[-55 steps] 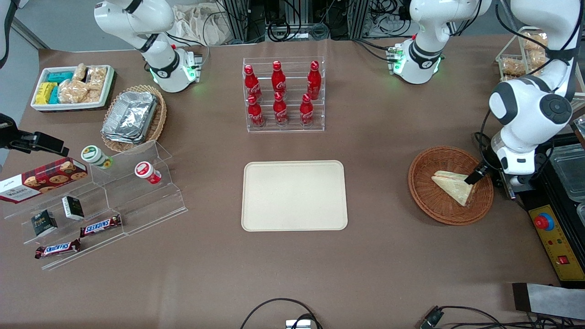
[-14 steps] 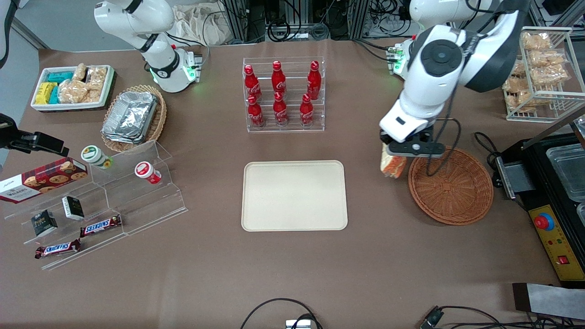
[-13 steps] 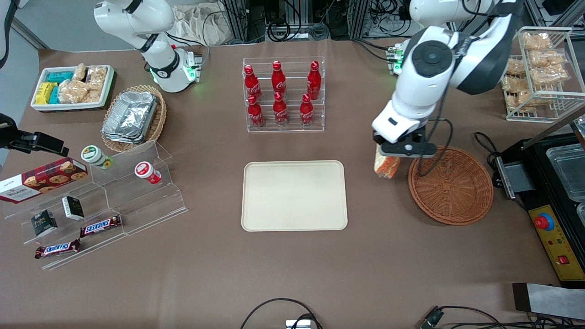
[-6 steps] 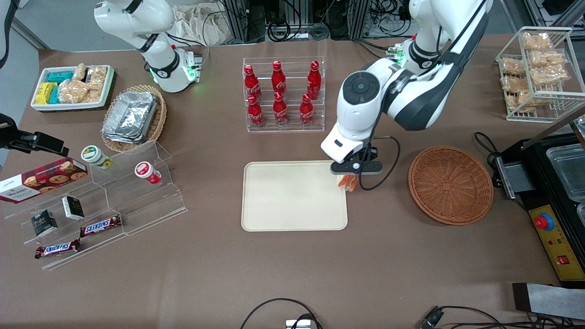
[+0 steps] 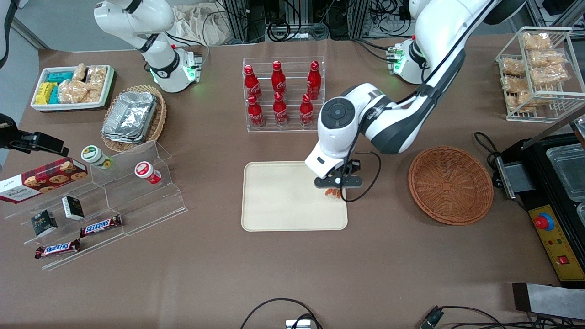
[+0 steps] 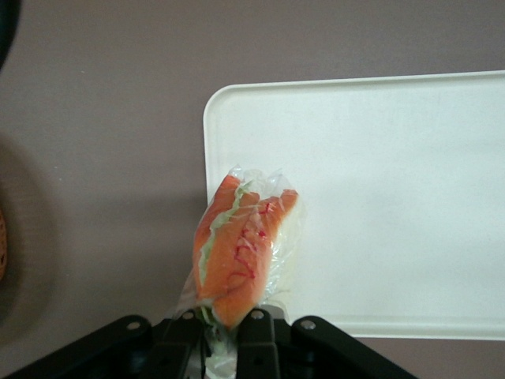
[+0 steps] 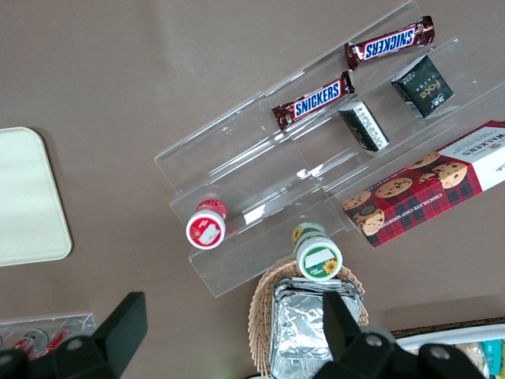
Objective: Place sandwich from basket to tray
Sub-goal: 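Carry the sandwich over the cream tray and lower it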
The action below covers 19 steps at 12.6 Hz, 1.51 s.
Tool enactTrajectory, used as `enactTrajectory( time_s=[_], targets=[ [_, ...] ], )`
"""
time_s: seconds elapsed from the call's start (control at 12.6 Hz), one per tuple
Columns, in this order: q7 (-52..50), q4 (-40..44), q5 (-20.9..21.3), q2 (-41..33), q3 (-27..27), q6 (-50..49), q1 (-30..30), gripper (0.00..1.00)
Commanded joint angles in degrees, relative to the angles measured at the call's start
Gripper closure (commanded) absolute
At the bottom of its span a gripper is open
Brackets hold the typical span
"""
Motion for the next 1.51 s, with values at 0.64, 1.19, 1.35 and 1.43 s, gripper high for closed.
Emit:
enactTrajectory(
  time_s=[0.64, 1.19, 1.35, 1.43],
  targets=[
    [-9.65, 4.67, 12.35, 10.7, -0.08, -0.88, -3.48, 0.83],
    [-11.59, 9.42, 12.62, 14.13, 2.02, -0.97, -9.1, 0.82],
    [-11.76, 9.33, 12.8, 14.48, 2.03, -0.97, -9.19, 0.78],
    [-12.37, 9.33, 12.88, 14.57, 2.29, -0.97, -9.54, 0.77]
  ],
)
